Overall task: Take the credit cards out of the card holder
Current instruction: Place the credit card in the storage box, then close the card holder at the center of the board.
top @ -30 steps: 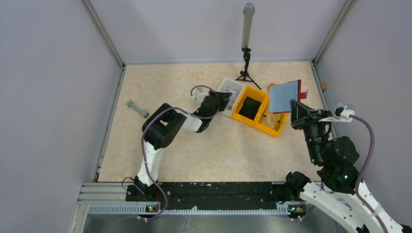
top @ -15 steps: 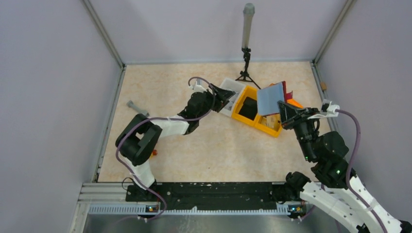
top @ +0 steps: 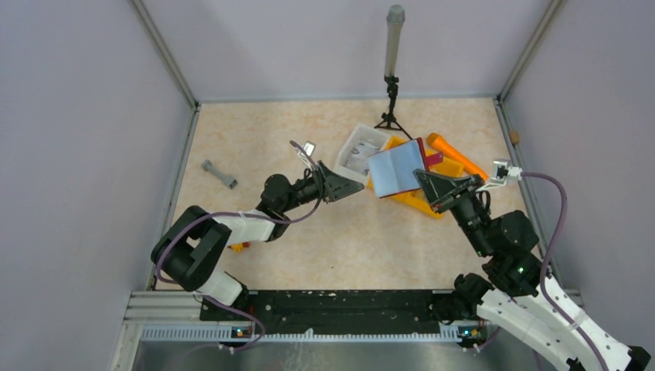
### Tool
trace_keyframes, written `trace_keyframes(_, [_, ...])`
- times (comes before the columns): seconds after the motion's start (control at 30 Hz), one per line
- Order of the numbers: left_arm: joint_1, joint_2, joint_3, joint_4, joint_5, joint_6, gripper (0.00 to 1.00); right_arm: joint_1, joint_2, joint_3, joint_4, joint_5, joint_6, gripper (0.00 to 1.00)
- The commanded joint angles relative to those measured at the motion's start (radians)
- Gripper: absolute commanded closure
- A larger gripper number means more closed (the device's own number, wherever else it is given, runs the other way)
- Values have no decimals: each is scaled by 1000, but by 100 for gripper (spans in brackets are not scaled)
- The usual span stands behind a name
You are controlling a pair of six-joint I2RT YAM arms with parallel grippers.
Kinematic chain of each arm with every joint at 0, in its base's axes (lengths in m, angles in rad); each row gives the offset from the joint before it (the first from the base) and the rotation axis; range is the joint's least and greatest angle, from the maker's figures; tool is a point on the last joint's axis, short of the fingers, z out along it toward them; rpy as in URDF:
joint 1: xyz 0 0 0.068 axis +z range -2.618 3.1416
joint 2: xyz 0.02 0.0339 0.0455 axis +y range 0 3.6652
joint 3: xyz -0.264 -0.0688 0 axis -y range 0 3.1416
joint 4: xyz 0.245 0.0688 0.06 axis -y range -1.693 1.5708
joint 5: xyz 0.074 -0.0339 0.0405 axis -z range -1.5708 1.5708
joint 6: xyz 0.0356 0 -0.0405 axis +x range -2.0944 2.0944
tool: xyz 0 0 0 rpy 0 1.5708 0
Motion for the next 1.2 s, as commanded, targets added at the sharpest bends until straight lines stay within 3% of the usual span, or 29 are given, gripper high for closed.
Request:
trace_keyframes(0.0, [26,-49,-52,245,101,-43,23,-6,-2,-37,131,-54,263,100])
trace_keyframes(0.17, [46,-45,-99,252,111,-52,31,-6,13,-69,161,-99,457,100])
trace_keyframes(0.37, [47,-2,-94,298,144,-78,37,-6,69,-171,328,-192,643,100])
trace_keyframes(0.5, [46,7,-84,436,193,-151,38,-6,128,-202,334,-240,598,100])
trace_keyframes(0.63, [45,-43,-83,339,213,-109,42,-5,154,-225,318,-247,479,100])
trace_keyframes(0.87, [14,-79,-62,218,200,-26,42,24,283,-254,397,-293,467,100])
trace_keyframes(0.93, [15,-98,-60,150,194,0,41,39,298,-243,365,-265,431,100])
trace_keyframes(1.17, [15,-270,-48,-495,6,212,31,57,223,-234,223,-77,267,100])
